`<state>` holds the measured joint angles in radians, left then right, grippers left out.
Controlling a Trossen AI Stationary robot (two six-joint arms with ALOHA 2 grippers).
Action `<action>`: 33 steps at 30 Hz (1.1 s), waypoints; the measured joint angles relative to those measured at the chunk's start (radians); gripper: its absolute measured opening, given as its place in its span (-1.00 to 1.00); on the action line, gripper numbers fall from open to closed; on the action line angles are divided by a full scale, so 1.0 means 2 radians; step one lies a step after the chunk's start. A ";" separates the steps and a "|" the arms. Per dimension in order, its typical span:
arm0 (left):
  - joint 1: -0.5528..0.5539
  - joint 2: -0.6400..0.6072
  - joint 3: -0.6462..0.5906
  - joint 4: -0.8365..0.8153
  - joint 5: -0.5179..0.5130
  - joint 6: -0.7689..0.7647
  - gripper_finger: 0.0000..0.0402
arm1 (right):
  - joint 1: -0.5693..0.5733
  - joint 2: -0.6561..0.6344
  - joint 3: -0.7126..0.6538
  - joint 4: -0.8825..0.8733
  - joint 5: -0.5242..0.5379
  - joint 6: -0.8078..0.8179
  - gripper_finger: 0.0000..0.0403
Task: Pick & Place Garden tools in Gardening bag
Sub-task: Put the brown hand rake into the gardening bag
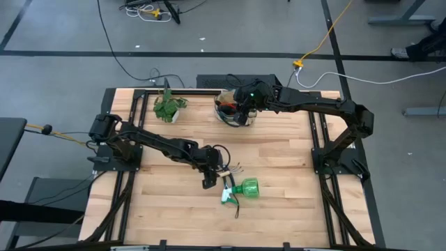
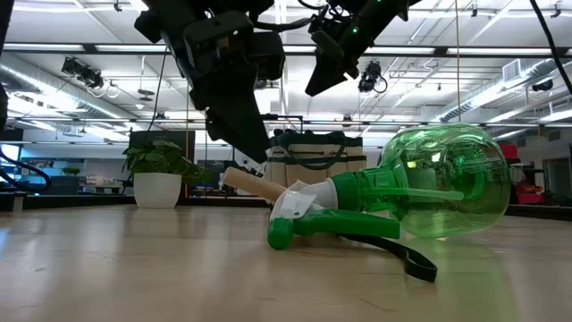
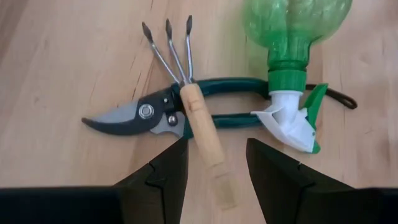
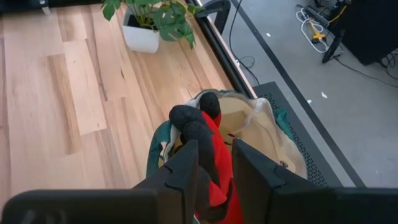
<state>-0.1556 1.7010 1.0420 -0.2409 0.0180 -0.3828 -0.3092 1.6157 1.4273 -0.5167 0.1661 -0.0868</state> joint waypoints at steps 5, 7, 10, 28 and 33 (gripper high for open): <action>-0.001 0.016 0.000 0.001 -0.001 0.000 -0.16 | 0.000 0.000 0.000 0.002 0.000 0.000 -0.52; -0.002 0.022 0.001 0.000 0.000 0.000 -0.16 | 0.000 0.000 0.000 0.002 0.000 0.000 -0.52; -0.003 0.032 0.001 0.003 0.003 0.000 -0.16 | 0.000 0.000 0.000 0.002 0.000 0.000 -0.52; -0.009 0.037 0.000 -0.010 -0.007 -0.002 -0.16 | 0.000 0.000 0.000 0.002 0.000 0.000 -0.52; -0.009 0.043 0.000 -0.012 -0.009 0.000 -0.16 | 0.000 0.000 0.000 0.002 -0.001 0.000 -0.52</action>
<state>-0.1745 1.7866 1.0420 -0.2648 0.0009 -0.3824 -0.3092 1.6157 1.4273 -0.5125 0.1650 -0.0865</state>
